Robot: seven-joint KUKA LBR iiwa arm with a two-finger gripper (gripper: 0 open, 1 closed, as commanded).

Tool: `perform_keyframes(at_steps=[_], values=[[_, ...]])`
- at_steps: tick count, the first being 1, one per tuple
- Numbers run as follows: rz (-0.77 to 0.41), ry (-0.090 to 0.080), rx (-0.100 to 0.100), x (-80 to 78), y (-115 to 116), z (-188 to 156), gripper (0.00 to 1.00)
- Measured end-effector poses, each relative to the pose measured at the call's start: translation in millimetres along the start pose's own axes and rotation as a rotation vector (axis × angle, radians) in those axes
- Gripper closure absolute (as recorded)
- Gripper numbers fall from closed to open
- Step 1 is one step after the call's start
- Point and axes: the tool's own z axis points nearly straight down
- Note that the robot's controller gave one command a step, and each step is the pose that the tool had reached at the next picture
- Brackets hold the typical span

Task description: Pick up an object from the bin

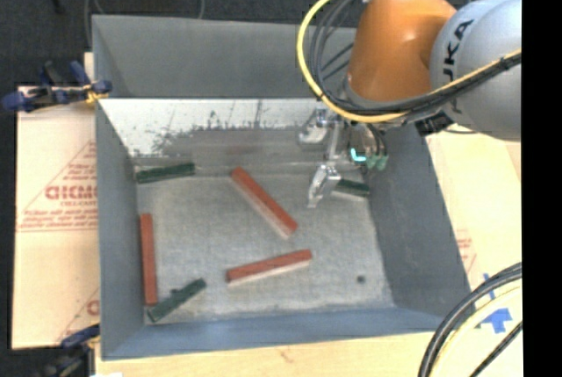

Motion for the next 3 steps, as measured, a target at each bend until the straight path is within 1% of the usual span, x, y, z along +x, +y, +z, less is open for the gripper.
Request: perform_keyframes(at_steps=[1,2,3], values=[[0.0,-0.008,0.0,-1.6,0.0,-4.5,0.0],[-0.009,-0.015,0.001,2.3,4.6,38.7,0.0],[0.084,-0.001,-0.003,-13.5,0.2,124.9,1.0]])
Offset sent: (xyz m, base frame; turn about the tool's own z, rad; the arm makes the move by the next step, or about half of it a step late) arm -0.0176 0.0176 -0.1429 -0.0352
